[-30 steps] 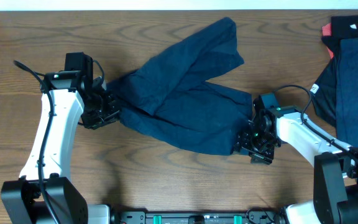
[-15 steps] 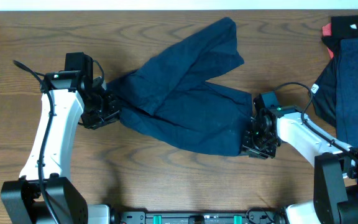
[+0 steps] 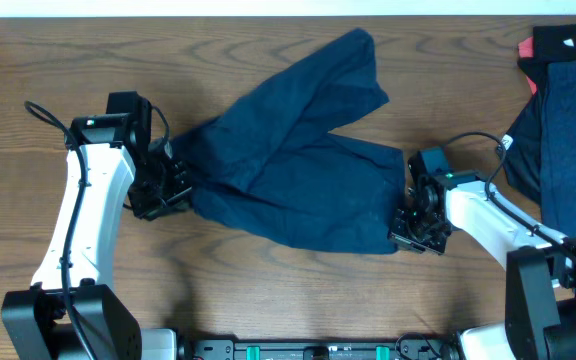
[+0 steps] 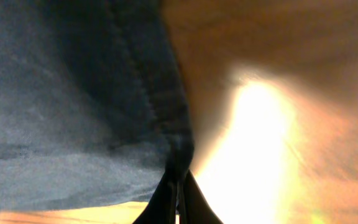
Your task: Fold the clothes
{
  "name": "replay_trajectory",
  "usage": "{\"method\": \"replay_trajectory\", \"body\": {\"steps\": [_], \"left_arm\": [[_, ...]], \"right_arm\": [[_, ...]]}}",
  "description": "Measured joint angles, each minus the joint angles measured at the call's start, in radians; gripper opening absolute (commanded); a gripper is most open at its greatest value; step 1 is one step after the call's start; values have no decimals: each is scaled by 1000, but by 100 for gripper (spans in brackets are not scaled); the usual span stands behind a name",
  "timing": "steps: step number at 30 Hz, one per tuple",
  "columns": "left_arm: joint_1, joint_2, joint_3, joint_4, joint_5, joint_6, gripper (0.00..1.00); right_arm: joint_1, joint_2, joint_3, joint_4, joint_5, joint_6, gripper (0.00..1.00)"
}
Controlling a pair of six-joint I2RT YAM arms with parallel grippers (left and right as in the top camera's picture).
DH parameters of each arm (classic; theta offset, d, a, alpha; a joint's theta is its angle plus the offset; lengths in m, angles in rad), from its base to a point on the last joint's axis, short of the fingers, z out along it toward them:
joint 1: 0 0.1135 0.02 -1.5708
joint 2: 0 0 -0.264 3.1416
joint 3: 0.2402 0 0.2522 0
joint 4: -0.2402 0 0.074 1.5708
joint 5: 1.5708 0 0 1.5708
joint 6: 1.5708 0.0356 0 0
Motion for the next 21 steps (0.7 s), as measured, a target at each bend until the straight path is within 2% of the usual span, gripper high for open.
{"method": "replay_trajectory", "body": {"steps": [3, 9, 10, 12, 14, 16, 21], "left_arm": [[0, -1, 0, -53, 0, 0, 6], [0, -53, -6, -100, 0, 1, 7], [0, -74, -6, -102, 0, 2, 13], [0, -106, -6, -105, 0, 11, 73], [0, -130, -6, -106, 0, 10, 81], [0, -137, -6, -107, 0, 18, 98], [0, -131, -7, -126, 0, 40, 98]], "right_arm": [[-7, -70, -7, -29, 16, 10, 1], [-12, -320, -2, -99, 56, 25, 2], [-12, -367, 1, -110, 63, 28, 2], [-12, -437, 10, -123, 74, 29, 2], [-13, -498, 22, -135, 80, 32, 2], [-13, -546, 31, -146, 83, 32, 2], [-13, -578, 34, -163, 87, 32, 2]]}}
